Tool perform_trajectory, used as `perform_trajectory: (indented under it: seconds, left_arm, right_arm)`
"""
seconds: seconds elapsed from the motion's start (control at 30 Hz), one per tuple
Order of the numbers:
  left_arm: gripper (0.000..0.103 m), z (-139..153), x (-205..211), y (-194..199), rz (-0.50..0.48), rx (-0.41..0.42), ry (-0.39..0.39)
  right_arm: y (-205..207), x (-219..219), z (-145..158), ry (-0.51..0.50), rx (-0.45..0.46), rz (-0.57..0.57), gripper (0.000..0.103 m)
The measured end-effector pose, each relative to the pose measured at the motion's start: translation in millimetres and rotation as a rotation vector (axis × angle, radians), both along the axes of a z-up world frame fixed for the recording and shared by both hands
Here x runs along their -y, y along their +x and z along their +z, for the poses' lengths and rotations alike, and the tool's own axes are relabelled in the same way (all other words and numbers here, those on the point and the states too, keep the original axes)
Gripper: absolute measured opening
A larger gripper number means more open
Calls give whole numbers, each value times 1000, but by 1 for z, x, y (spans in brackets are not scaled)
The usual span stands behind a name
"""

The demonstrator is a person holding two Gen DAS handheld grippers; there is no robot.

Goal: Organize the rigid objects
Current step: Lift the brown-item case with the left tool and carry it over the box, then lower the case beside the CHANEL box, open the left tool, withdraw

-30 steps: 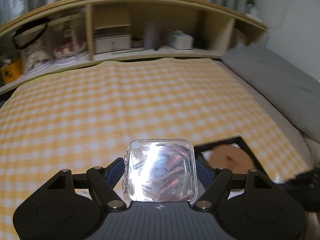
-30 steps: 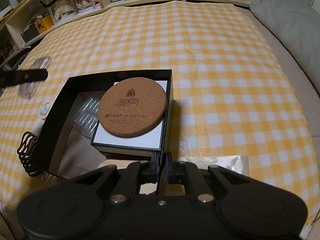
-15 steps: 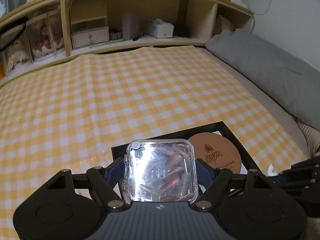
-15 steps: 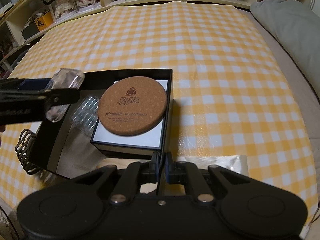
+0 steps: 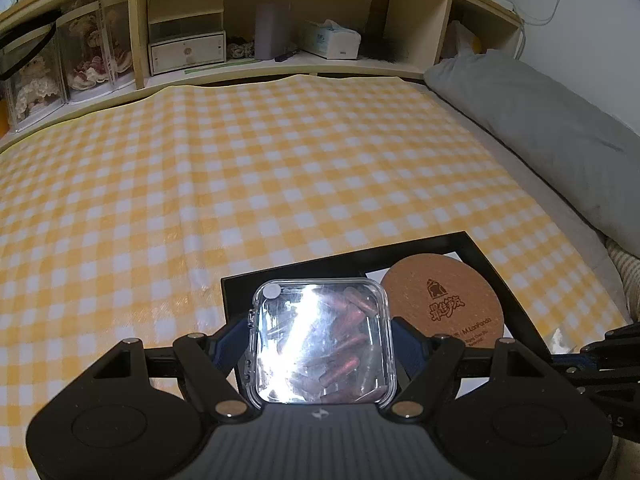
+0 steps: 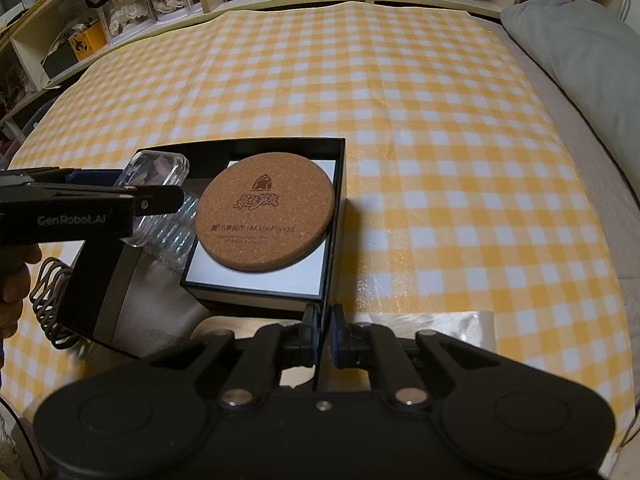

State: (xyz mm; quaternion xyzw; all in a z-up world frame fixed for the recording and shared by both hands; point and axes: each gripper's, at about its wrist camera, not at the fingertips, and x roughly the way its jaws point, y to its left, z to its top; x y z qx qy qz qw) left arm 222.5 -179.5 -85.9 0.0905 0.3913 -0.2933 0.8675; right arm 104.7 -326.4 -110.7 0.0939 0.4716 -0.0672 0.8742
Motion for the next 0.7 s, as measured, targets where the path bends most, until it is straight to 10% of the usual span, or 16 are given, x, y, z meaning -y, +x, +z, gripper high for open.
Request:
perform_trajectory:
  seconds: [0.7]
  left_arm:
    - [87, 6, -2, 2, 0, -18, -9]
  right_arm:
    - [0, -2, 0, 0, 0, -1, 7]
